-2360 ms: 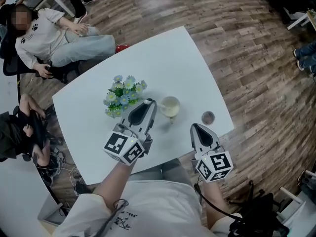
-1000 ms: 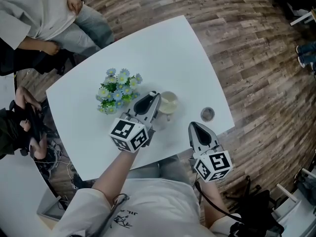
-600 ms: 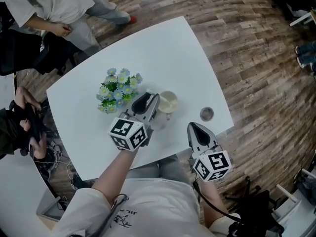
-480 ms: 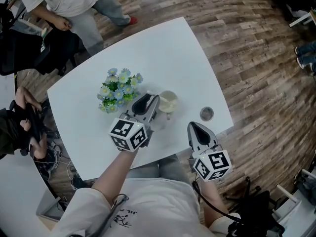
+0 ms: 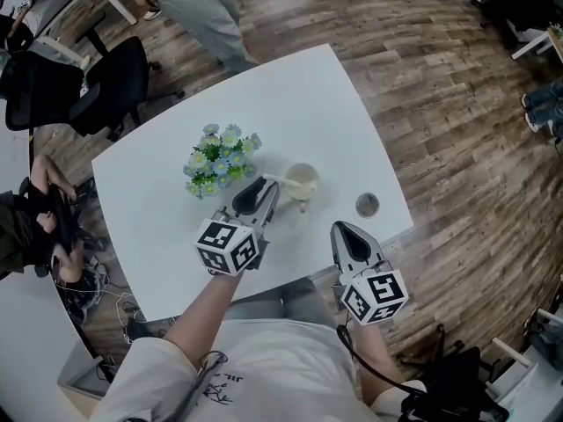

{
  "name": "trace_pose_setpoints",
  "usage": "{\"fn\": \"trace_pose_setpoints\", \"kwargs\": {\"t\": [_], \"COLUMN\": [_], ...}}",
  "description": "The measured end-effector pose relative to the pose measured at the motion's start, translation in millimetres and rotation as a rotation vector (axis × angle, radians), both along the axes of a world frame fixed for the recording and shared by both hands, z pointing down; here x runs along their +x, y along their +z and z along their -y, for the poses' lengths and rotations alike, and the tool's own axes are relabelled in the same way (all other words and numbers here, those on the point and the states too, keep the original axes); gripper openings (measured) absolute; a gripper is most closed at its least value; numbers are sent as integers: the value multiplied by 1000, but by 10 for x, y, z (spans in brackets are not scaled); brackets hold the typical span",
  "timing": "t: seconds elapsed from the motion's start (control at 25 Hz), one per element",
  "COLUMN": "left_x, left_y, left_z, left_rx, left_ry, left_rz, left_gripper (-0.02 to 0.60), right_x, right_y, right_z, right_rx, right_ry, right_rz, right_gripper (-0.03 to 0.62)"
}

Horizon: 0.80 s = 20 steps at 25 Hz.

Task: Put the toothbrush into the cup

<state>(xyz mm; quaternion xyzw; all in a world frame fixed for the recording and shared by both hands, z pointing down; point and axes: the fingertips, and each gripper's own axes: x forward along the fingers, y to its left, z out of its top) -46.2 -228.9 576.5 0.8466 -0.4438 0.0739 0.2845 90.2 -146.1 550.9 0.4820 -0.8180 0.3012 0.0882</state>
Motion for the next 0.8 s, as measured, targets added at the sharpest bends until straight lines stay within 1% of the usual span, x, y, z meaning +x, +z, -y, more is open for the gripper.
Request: {"fn": "trace_pose_setpoints", "kwargs": {"t": [0.24, 0.48, 0.6, 0.8], "left_x": [22, 76, 106, 67], "left_y": [-133, -544, -756, -963], "left_z": [-150, -441, -586, -836], "left_rx": [24, 78, 109, 150], "left_ry": [13, 99, 148, 153], "left_rz": [-10, -1, 19, 33], "left_gripper": [103, 101, 100, 51], "right_x": [17, -45, -86, -96], "right_y": [-53, -324, -493, -665], "right_z": [-105, -92, -96, -225], "right_rx": [16, 72, 101, 137], "right_ry": [0, -2, -5, -12], "right_rz": [-8, -15, -26, -47], "right_gripper": [20, 20, 20, 20]}}
